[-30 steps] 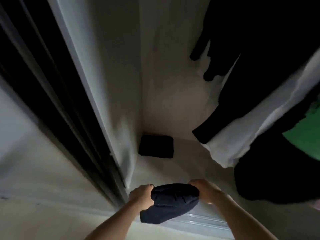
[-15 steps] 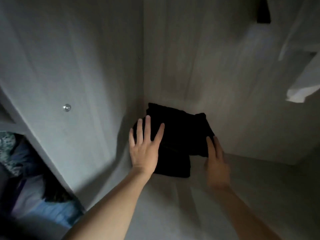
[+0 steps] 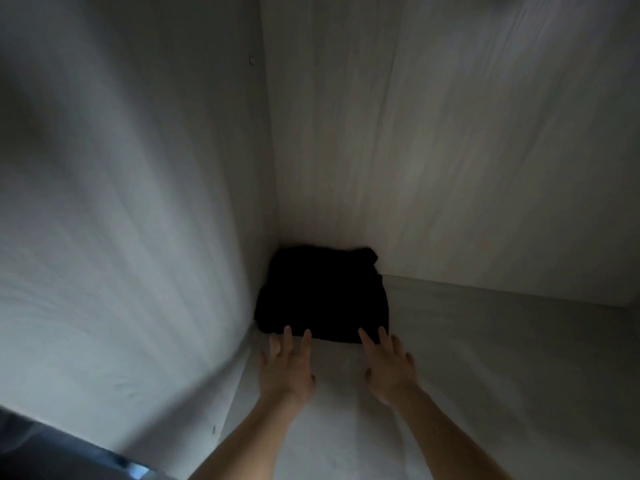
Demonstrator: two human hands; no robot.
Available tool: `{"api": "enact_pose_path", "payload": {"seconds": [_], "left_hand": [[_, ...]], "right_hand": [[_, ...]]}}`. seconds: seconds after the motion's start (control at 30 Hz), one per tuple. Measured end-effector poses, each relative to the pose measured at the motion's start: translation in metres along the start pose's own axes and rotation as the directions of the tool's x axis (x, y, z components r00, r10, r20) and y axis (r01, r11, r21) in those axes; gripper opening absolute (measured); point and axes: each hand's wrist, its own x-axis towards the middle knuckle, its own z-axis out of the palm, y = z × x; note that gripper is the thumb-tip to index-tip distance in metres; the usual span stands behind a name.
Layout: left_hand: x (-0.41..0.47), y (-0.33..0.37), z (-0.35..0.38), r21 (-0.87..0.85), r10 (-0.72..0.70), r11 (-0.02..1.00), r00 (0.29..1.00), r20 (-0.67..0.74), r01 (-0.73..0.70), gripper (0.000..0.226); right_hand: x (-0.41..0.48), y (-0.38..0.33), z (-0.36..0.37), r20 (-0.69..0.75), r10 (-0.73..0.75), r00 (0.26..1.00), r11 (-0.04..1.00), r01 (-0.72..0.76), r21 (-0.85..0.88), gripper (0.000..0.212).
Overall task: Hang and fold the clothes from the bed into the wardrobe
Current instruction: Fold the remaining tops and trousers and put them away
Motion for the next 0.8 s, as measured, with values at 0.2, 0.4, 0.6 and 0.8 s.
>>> {"api": "enact_pose_path", "payload": {"seconds": [0.2,0.4,0.6,0.8], "left_hand": [[-0.046,0.002,0.029,0.037,0.051,0.998,0.998,-0.049,-0.049,0.067],[-0.069,0.007,0.004,-0.010,-0.010,1.000,0.980,-0.198,0.008,0.063],[-0.153,0.023,-0.068,-0.066,0.098,0.992,0.982,-0.161,-0.110,0.063],[-0.271,0.044,-0.175,-0.140,0.187,0.971,0.980,-0.070,-0.195,0.047]], "right_hand": [[-0.044,0.001,0.012,0.033,-0.002,0.999,0.996,0.005,-0.090,0.070],[-0.086,0.003,-0.017,-0.028,0.024,0.999,0.996,-0.027,-0.090,0.069],[-0.192,-0.004,-0.088,-0.050,0.096,0.994,0.994,-0.098,-0.043,0.071],[-0.338,-0.021,-0.178,-0.038,0.140,0.989,0.989,-0.141,-0.038,0.067]]}}
